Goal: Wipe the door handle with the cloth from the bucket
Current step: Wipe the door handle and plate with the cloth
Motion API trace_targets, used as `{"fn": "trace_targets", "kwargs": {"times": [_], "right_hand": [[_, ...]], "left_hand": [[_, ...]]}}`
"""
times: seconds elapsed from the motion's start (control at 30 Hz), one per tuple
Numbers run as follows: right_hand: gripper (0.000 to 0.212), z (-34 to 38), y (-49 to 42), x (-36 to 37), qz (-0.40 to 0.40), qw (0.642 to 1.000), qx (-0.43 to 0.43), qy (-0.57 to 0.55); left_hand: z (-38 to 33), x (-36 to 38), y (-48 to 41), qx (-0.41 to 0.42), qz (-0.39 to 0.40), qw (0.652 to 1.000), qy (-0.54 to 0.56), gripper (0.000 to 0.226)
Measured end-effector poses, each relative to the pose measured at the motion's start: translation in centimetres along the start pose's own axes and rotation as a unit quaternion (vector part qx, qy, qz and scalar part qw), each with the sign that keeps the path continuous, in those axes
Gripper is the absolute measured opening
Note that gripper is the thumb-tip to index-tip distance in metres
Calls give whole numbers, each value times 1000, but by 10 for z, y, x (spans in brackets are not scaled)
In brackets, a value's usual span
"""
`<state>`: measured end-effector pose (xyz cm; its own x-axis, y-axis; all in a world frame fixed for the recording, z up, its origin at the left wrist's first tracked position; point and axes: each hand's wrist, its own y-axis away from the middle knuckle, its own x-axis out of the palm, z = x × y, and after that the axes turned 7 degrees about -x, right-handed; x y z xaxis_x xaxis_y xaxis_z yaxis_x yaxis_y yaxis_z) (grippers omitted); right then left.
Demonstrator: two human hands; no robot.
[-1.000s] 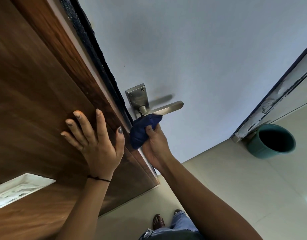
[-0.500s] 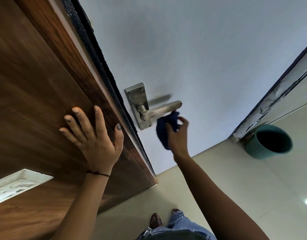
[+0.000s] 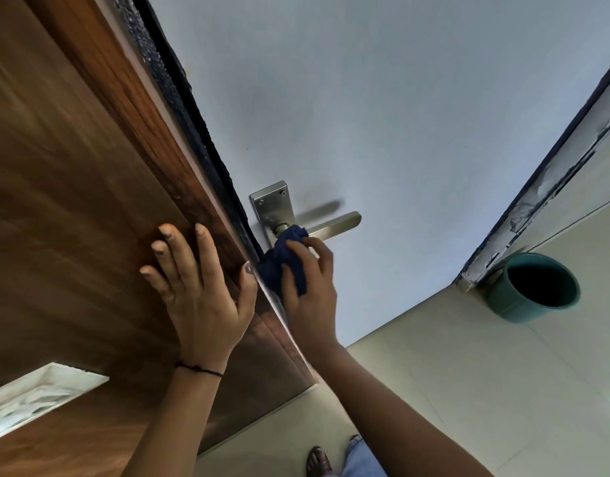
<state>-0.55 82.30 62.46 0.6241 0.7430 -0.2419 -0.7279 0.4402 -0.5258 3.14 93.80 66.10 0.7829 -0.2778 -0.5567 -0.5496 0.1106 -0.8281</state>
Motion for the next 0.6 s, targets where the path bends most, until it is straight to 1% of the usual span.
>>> {"fn": "trace_targets", "kwargs": {"times": [0.07,0.13,0.17,0.2,0.23,0.27,0.3,0.37,0.4,0.5,0.6], "right_hand": [[36,-15,-12,-13,-54,998,21,21],[39,-32,-27,-30,-108,990,69,53],[40,-38,-31,-34,-117,988,73,74],[42,-40,-31,-32,-117,987,55,93],[43,-38,-29,-27,-106,989,27,102],[44,-33,-24,-18,-78,991,-8,111],[43,-27,-16,-8,-33,990,-47,129],[43,-22,-4,5,52,974,-126,183],[44,-26,-5,6,71,965,-152,200],[44,-45,-15,-2,62,955,-185,222],[57,-53,-16,-4,46,960,-174,215]], "left_hand": [[-3,0,-7,5,5,1000,-14,82],[-6,0,-10,-2,9,1000,-25,83],[-7,0,-9,-3,8,1000,-29,84],[-7,-1,-9,-2,6,999,-33,84],[-7,-1,-9,2,4,999,-38,84],[-6,-1,-9,6,2,999,-42,84],[-6,0,-9,10,0,999,-45,84],[-5,0,-10,18,-1,999,-46,83],[-5,0,-9,19,-2,999,-45,83],[-4,0,-9,20,-2,999,-42,83],[-4,-1,-9,19,-2,999,-40,83]]}}
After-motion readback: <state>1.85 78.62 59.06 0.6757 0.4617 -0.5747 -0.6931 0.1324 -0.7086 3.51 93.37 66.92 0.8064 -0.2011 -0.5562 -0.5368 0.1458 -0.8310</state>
